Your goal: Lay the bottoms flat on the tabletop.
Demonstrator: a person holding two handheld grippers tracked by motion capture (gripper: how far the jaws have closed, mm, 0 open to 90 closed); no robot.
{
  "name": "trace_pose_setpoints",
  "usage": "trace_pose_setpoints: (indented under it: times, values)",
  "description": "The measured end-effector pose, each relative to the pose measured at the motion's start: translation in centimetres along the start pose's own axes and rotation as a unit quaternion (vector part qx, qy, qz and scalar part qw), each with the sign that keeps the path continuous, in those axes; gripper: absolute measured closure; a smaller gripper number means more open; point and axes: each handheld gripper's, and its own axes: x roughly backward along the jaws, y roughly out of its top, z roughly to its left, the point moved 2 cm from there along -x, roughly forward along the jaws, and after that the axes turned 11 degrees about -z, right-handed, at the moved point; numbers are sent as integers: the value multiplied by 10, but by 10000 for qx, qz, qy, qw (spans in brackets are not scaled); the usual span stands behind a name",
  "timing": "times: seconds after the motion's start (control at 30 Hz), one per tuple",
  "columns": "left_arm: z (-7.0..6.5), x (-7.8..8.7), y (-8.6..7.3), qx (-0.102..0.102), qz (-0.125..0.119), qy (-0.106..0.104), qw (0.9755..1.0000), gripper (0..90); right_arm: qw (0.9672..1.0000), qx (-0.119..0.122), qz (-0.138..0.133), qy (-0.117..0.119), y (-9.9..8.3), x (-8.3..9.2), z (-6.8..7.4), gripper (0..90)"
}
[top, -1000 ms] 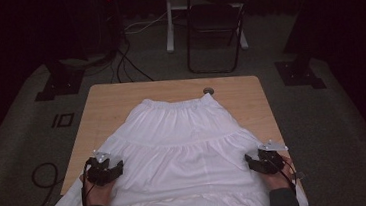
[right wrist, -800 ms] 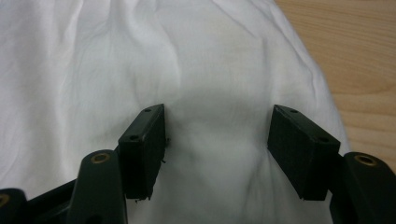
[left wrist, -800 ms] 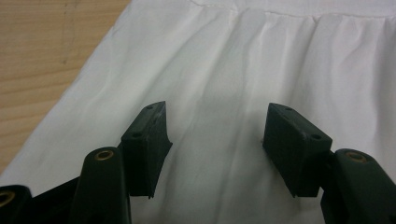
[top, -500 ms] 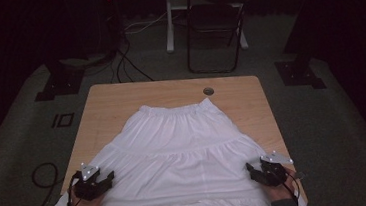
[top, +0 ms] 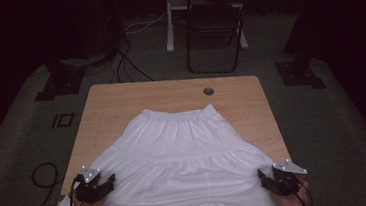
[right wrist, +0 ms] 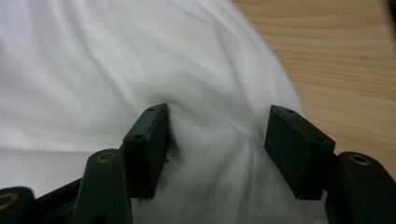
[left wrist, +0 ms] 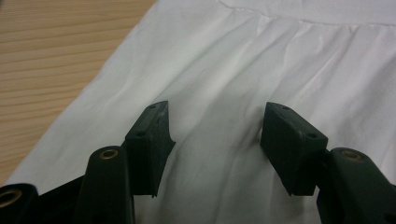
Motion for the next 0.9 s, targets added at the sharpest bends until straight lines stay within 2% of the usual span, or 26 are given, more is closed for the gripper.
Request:
trace_pose_setpoints:
  times: [0.13,0.2,0.23,0.27,0.3,0.37,0.47,0.53,0.6,0.63,0.73,0.77,0.83,0.9]
  values:
    - [-22,5,-2,-291,86,-395,9988,425,9991,-170,-36,-385,0,-1,-26,390]
    - [-26,7,-2,-329,112,-445,9984,427,9982,-245,-45,-538,1,-3,-36,389]
    - [-25,7,-3,-327,111,-448,9984,434,9981,-336,-30,-515,2,-4,-39,390]
    - [-25,7,-3,-327,111,-448,9984,453,9983,-328,-26,-486,2,-5,-40,391]
    - [-20,8,-3,-251,84,-348,9990,476,9982,-343,-22,-484,2,-5,-40,392]
    - [-11,8,-3,-157,73,-187,9997,486,9982,-364,-46,-467,1,-3,-36,392]
    - [12,9,-4,27,64,102,9999,487,9990,-278,-29,-350,-1,0,-26,392]
    - [24,10,-5,145,49,292,9995,500,9996,-201,-24,-210,-3,3,-15,391]
    - [30,10,-5,223,38,366,9991,503,10000,-68,8,-16,-4,6,-3,383]
    - [31,10,-5,221,32,359,9991,505,10000,-8,60,79,-4,7,2,379]
    - [31,9,-3,243,70,358,9990,488,9999,47,110,84,-3,8,6,374]
    - [29,6,2,344,182,316,9987,488,9999,69,116,69,-2,7,6,371]
    - [25,3,8,393,154,250,9988,459,9999,105,40,90,6,3,9,357]
    - [13,-3,18,370,41,112,9992,450,9997,166,-22,169,14,-1,12,339]
